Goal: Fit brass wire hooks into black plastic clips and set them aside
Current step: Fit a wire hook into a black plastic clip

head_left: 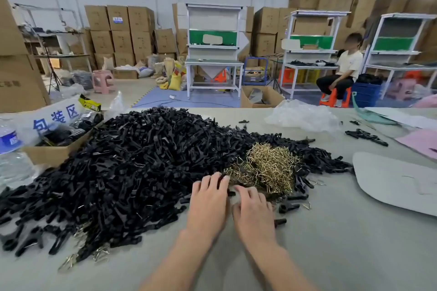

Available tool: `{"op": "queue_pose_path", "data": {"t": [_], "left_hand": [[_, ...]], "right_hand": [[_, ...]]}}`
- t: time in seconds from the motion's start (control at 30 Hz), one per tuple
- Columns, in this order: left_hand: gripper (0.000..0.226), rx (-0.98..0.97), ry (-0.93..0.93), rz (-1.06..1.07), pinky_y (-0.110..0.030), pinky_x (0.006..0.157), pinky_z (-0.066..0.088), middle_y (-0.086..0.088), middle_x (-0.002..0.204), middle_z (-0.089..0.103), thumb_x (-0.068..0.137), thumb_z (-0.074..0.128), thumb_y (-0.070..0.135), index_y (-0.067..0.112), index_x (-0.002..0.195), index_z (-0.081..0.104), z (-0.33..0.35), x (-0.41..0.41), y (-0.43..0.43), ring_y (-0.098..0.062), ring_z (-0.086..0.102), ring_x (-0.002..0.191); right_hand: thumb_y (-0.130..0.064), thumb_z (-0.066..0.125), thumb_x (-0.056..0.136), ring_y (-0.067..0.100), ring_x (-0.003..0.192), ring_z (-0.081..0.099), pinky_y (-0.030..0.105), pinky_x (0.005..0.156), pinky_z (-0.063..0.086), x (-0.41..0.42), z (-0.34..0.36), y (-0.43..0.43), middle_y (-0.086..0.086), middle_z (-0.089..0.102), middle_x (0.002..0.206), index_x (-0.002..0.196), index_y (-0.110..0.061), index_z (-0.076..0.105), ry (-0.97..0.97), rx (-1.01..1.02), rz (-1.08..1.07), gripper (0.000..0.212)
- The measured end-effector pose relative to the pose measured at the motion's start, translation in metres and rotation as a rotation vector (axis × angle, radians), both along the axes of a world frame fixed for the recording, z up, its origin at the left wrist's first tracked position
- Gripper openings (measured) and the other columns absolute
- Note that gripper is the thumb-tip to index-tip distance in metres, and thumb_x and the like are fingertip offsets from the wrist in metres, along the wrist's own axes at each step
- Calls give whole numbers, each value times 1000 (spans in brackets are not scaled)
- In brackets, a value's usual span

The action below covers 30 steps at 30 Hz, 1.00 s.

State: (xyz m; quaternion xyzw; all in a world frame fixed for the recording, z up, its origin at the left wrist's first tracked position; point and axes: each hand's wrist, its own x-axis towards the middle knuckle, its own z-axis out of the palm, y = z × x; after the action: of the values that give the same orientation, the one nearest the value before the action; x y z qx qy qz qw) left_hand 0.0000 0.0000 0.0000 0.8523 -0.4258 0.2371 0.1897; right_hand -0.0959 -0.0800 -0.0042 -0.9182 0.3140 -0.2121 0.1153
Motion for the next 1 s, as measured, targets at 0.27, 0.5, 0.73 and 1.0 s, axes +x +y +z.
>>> {"op": "queue_pose_path", "data": {"t": [0.27, 0.5, 0.73, 1.0], "left_hand": [[21, 41, -124, -21, -38, 85, 44, 5, 102, 67, 82, 76, 34, 21, 97, 69, -23, 33, -5, -22, 62, 98], [19, -132, -45, -93, -35, 93, 41, 6, 98, 68, 92, 55, 32, 20, 87, 68, -17, 32, -3, -18, 61, 98], [24, -505, 568, -192, -15, 64, 41, 15, 102, 65, 89, 62, 15, 20, 70, 48, 1, 23, 9, -7, 55, 72], [26, -869, 1289, -206, -16, 47, 44, -15, 70, 70, 101, 51, 15, 3, 78, 59, 11, 31, 4, -16, 63, 55]], "right_hand": [[-43, 32, 107, 20, 116, 45, 36, 95, 35, 25, -13, -33, -5, 46, 131, 143, -39, 43, 170, -106, 27, 38], [-52, 35, 104, 16, 112, 45, 33, 93, 34, 34, -15, -40, -8, 45, 125, 132, -41, 49, 147, -123, 46, 33], [-45, 48, 99, 14, 96, 53, 31, 85, 41, 28, -12, -40, -11, 58, 106, 108, -27, 58, -37, -104, 156, 22], [-21, 68, 96, -1, 78, 64, 9, 70, 48, 24, -2, -47, -21, 69, 90, 113, -44, 65, -541, 778, 215, 29]]}}
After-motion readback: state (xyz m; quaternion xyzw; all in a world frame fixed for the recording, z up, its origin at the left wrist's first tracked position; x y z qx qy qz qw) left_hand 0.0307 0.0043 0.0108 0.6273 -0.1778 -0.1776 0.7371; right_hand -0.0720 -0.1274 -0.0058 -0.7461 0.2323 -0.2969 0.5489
